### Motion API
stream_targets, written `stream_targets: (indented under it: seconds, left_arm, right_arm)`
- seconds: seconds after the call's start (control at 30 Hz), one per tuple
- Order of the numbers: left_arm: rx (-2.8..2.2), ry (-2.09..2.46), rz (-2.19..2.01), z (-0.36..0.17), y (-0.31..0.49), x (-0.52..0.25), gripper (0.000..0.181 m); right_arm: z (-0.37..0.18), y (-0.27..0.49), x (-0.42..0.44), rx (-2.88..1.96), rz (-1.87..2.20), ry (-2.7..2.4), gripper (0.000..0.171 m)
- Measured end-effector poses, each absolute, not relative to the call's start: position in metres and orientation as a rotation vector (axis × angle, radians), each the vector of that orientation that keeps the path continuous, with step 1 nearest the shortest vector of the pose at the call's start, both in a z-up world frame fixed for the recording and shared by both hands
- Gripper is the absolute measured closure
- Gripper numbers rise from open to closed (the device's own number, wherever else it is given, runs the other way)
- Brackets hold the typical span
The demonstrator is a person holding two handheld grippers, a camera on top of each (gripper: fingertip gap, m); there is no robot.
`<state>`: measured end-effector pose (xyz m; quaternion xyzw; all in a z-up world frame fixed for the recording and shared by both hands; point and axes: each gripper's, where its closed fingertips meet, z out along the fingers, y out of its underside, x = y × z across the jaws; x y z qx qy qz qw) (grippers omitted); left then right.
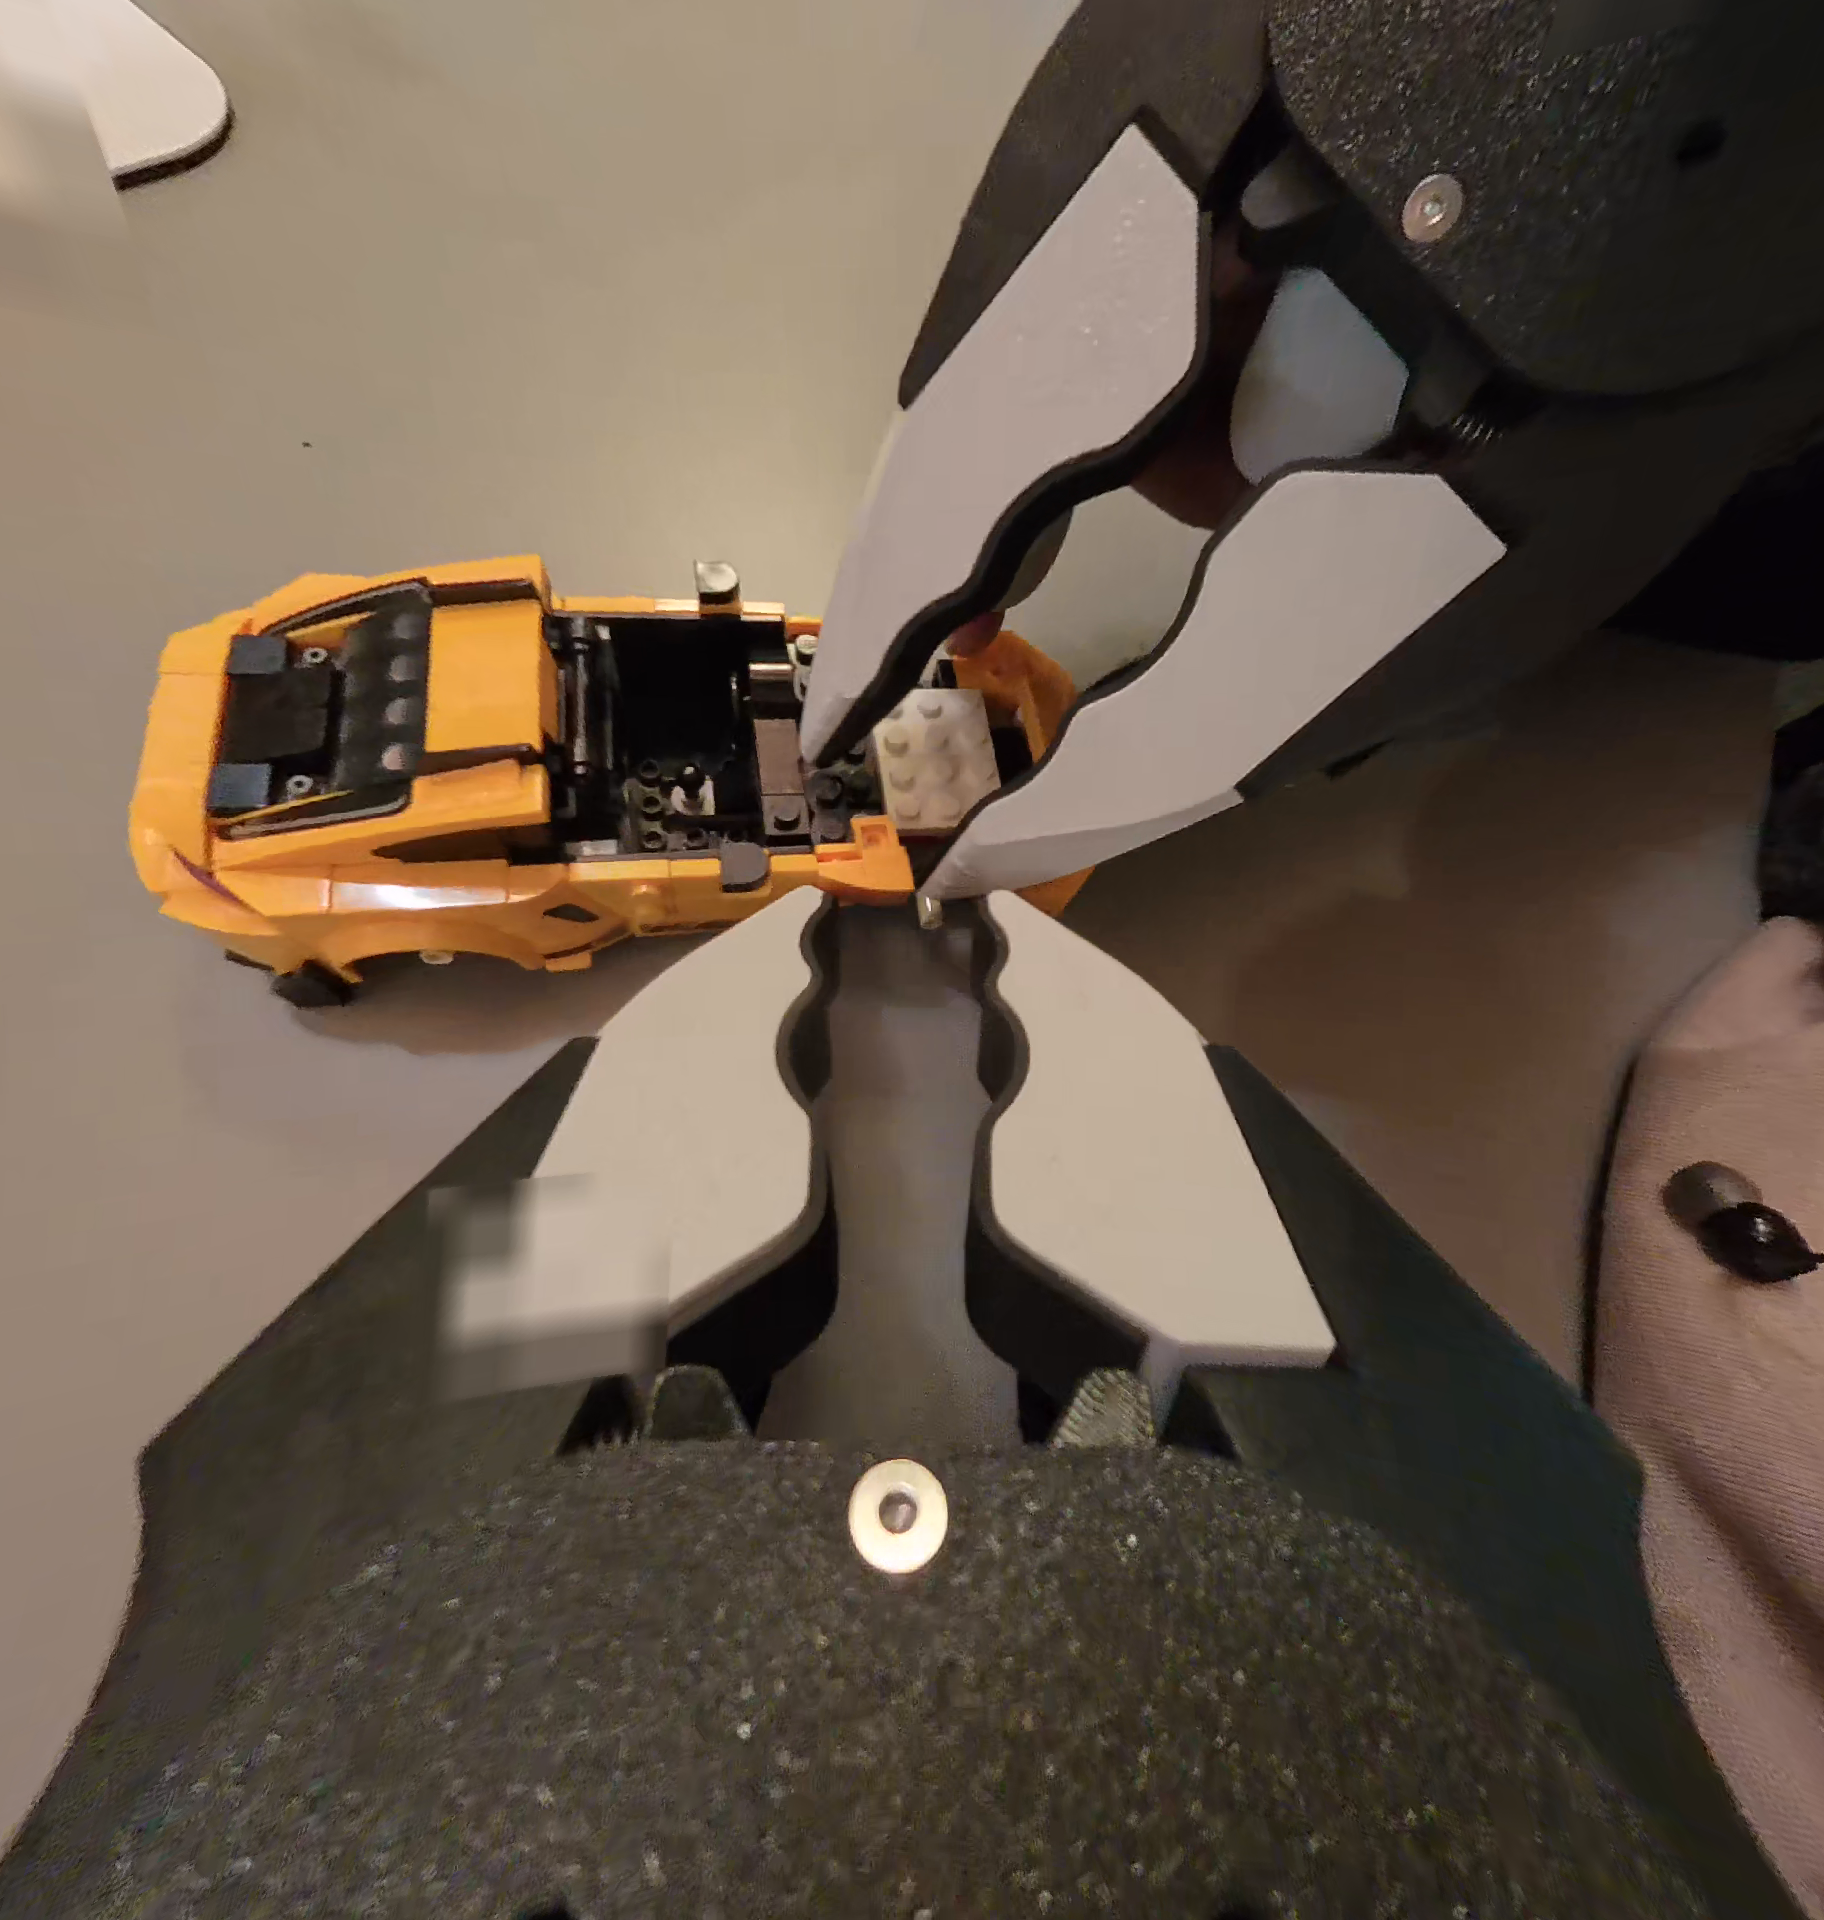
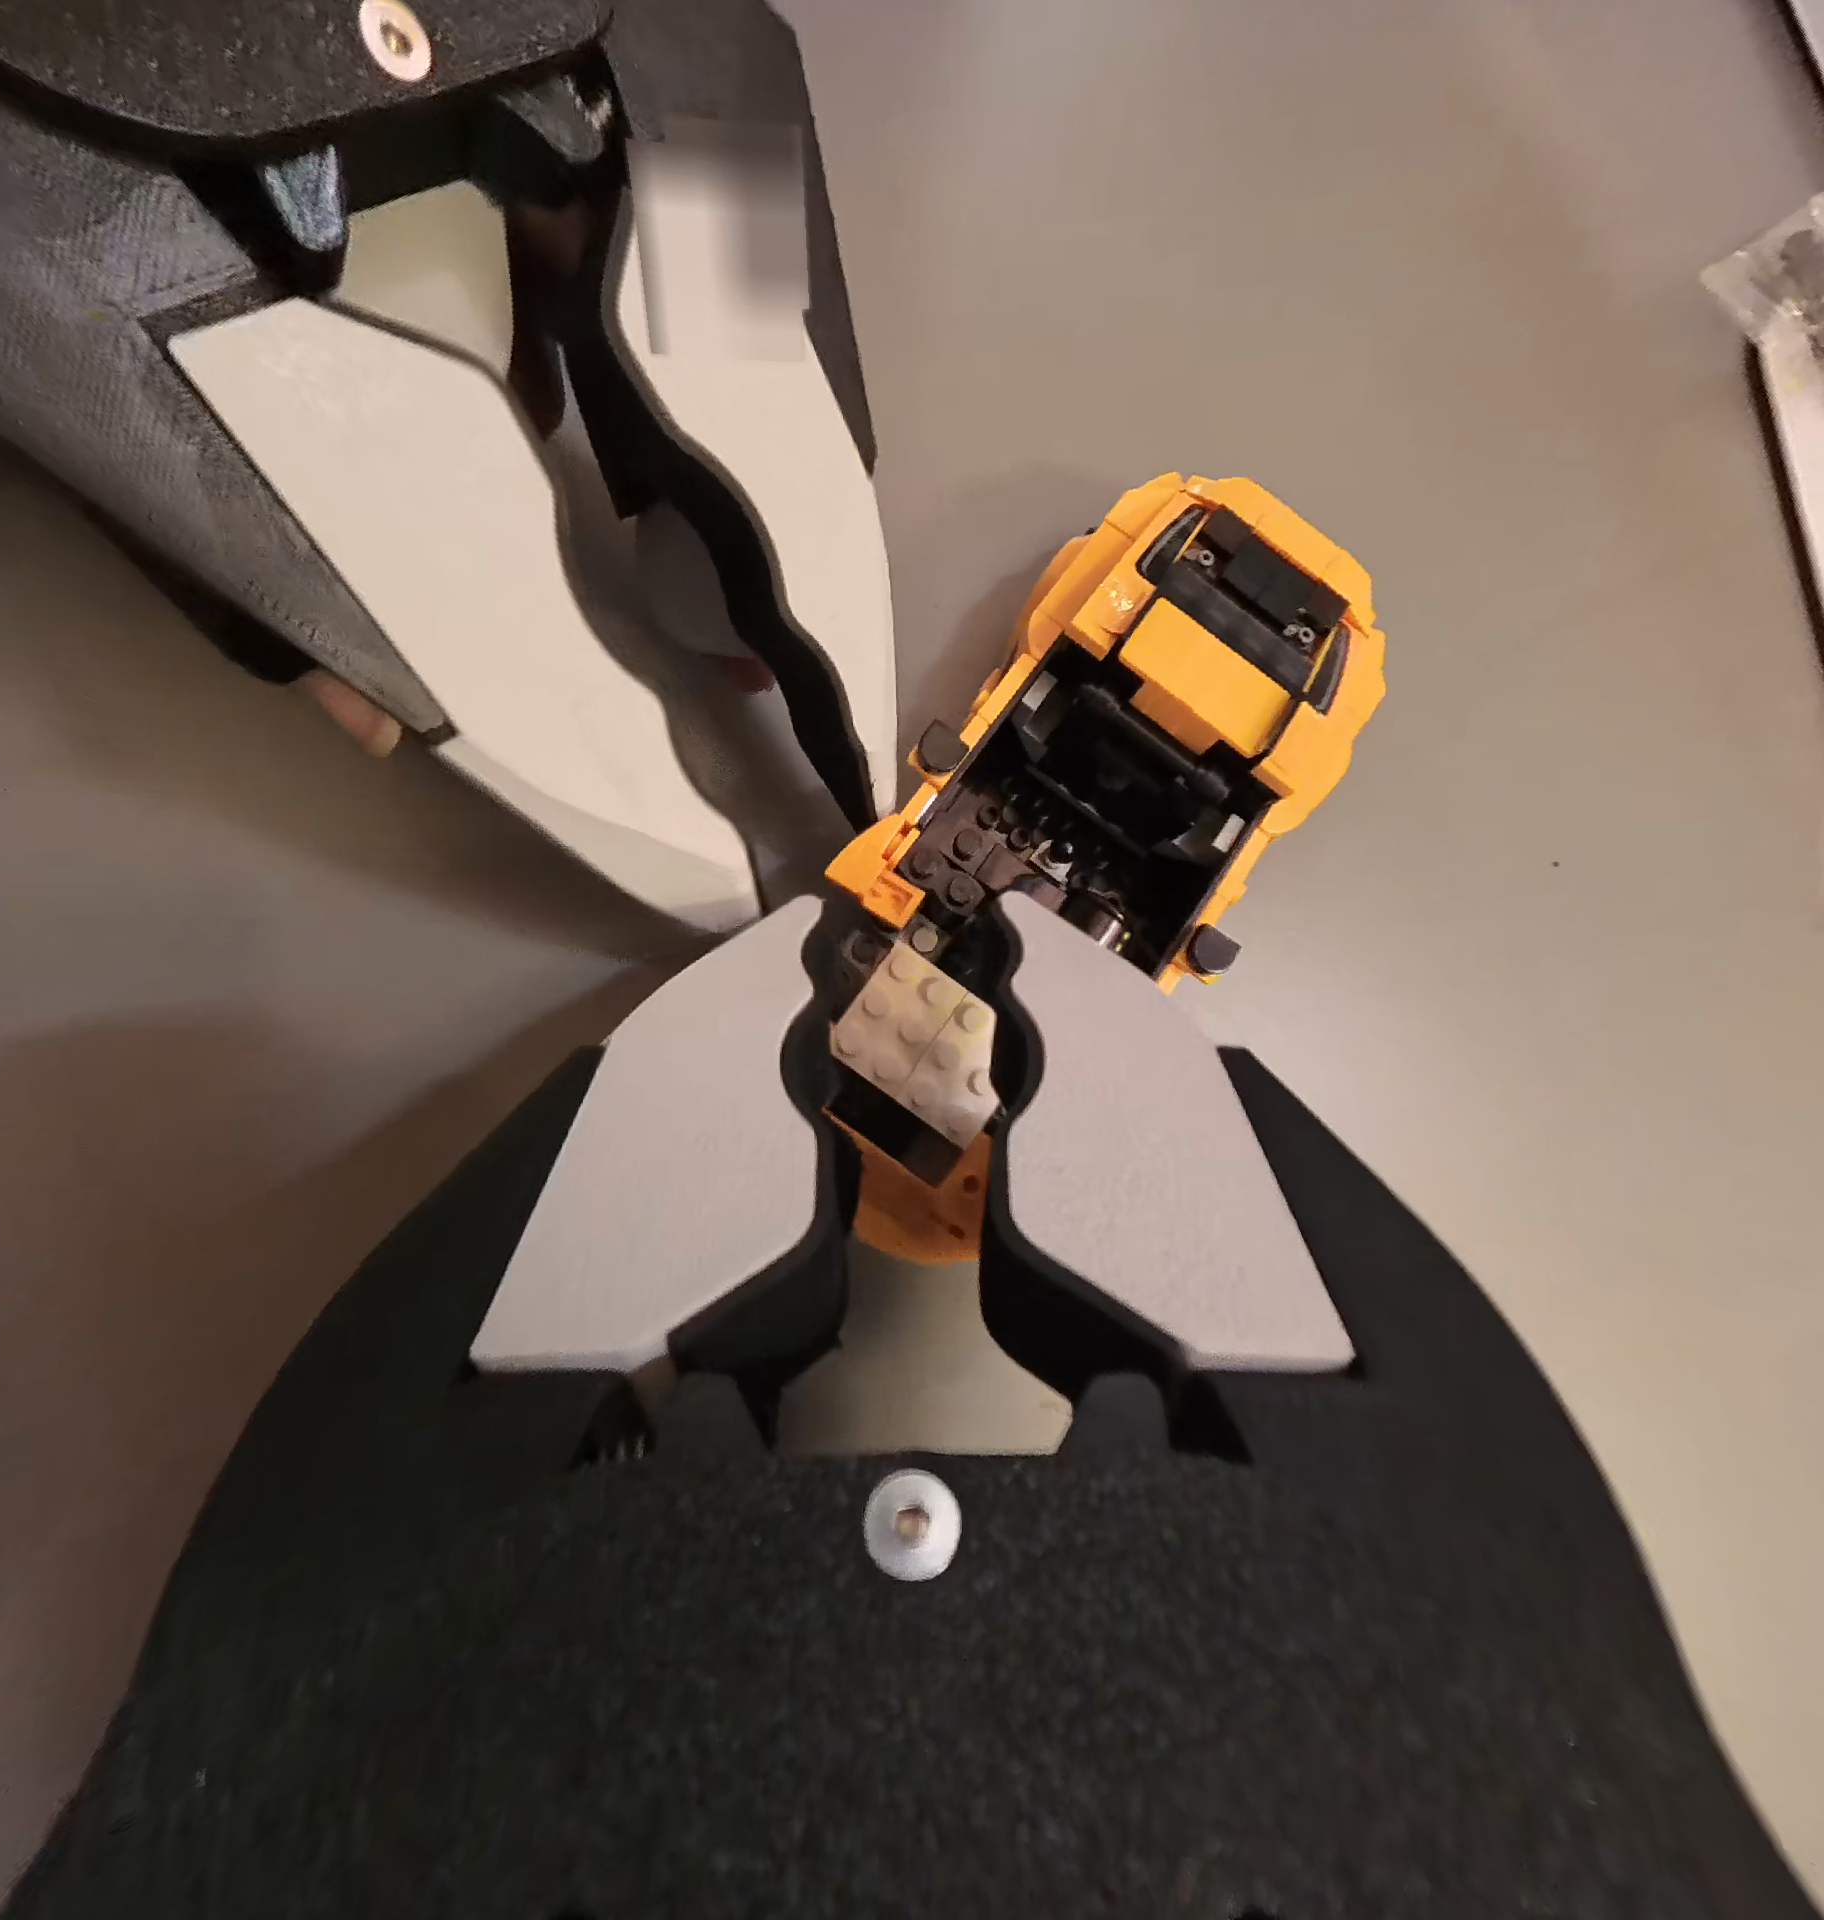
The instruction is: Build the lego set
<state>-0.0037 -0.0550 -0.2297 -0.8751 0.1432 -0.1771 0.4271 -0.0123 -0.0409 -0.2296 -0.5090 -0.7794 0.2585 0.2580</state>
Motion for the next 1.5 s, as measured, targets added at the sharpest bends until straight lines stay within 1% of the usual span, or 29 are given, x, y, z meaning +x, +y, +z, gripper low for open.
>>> stream_targets:
  seconds: [0.23,0.4,0.47,0.63,0.73,0.93,0.97,1.0,1.23,1.3,1.4,1.43,1.5]
  left_arm:
    - [-2.173,0.417,-0.477,-0.23,-0.058,0.005,0.141]
    - [-2.161,0.427,-0.484,-0.228,-0.058,0.007,0.136]
    - [-2.155,0.425,-0.491,-0.227,-0.058,0.007,0.134]
    - [-2.152,0.43,-0.478,-0.227,-0.056,0.007,0.132]
    - [-2.151,0.428,-0.473,-0.227,-0.056,0.006,0.131]
    - [-2.146,0.441,-0.469,-0.228,-0.054,0.007,0.13]
    - [-2.144,0.444,-0.471,-0.228,-0.054,0.007,0.13]
    - [-2.142,0.447,-0.476,-0.227,-0.055,0.008,0.13]
    - [-2.134,0.48,-0.489,-0.225,-0.058,0.007,0.131]
    - [-2.11,0.492,-0.428,-0.217,-0.058,-0.005,0.133]
    - [-2.101,0.488,-0.266,-0.2,-0.05,-0.046,0.134]
    - [-2.11,0.495,-0.234,-0.195,-0.046,-0.059,0.133]
    - [-2.153,0.545,-0.22,-0.194,-0.038,-0.078,0.125]
  right_arm:
    - [-0.229,-0.041,-0.014,-1.503,0.699,-2.042,0.14]
    - [-0.23,-0.039,-0.015,-1.59,0.607,-1.989,0.132]
    - [-0.231,-0.038,-0.015,-1.605,0.564,-1.97,0.133]
    - [-0.232,-0.037,-0.018,-1.606,0.496,-1.961,0.144]
    - [-0.232,-0.035,-0.019,-1.595,0.463,-1.981,0.144]
    - [-0.232,-0.033,-0.017,-1.557,0.533,-2.09,0.148]
    - [-0.232,-0.033,-0.016,-1.544,0.549,-2.12,0.149]
    - [-0.232,-0.034,-0.014,-1.523,0.565,-2.159,0.155]
    - [-0.23,-0.026,-0.014,-1.514,0.574,-2.179,0.155]
    - [-0.23,-0.027,-0.015,-1.509,0.585,-2.173,0.155]
    - [-0.231,-0.028,-0.013,-1.5,0.578,-2.183,0.155]
    - [-0.231,-0.028,-0.012,-1.501,0.579,-2.186,0.155]
    - [-0.23,-0.027,-0.011,-1.501,0.578,-2.186,0.155]
